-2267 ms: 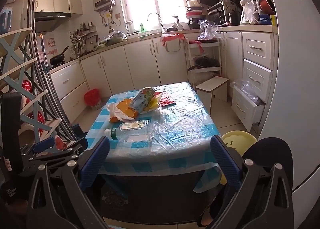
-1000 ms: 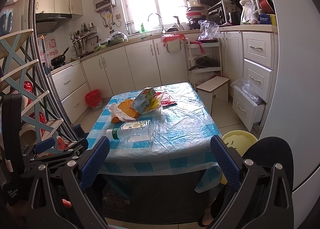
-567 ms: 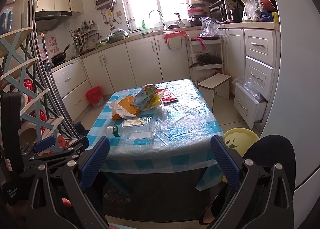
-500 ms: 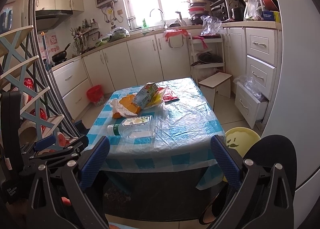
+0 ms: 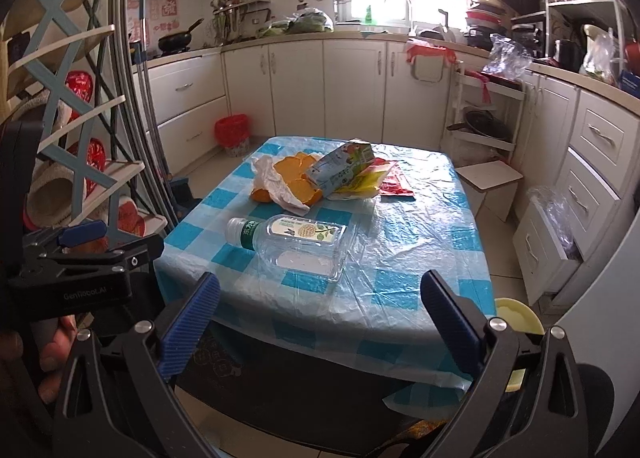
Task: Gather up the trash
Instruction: 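Reach the right gripper to the clear water bottle and close on it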
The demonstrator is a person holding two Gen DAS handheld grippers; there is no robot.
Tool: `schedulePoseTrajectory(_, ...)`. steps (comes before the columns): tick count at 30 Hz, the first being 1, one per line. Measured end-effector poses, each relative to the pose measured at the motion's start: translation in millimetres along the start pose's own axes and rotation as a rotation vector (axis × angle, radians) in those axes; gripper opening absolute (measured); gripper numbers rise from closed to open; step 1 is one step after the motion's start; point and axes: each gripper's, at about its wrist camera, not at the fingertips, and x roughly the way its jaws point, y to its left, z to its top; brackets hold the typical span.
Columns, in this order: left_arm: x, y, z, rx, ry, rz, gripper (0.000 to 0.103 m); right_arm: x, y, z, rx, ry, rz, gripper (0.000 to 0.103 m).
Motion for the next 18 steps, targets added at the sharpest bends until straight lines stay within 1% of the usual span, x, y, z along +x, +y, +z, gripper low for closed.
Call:
schedulePoseTrajectory(5,20,8,8,-0.015,0.025,-0.019,0.095,34,7,7,-0.217,0.043,0.073,0.096)
schedulePoseTrajectory(9,33,16,14,-0.026,0.038,0.008,0.095,61,11,21,-0.369,0.045,0.158,0.096)
schedulePoseTrajectory(12,41,23,18,-0.038,0.048,0.028,0.095,86,13,35,-0.446,0.078,0.237,0.096)
schedulePoseTrajectory(14,46,28,20,-0.047,0.051,0.043,0.095,107,16,41,-0.491,0.122,0.282,0.096)
schedulePoseTrajectory(16,50,32,22,-0.056,0.056,0.051,0.095,125,18,45,-0.523,0.163,0.309,0.096)
schedulePoseTrajectory(18,55,34,24,-0.054,0.061,0.057,0.095,140,20,47,-0.549,0.189,0.317,0.096)
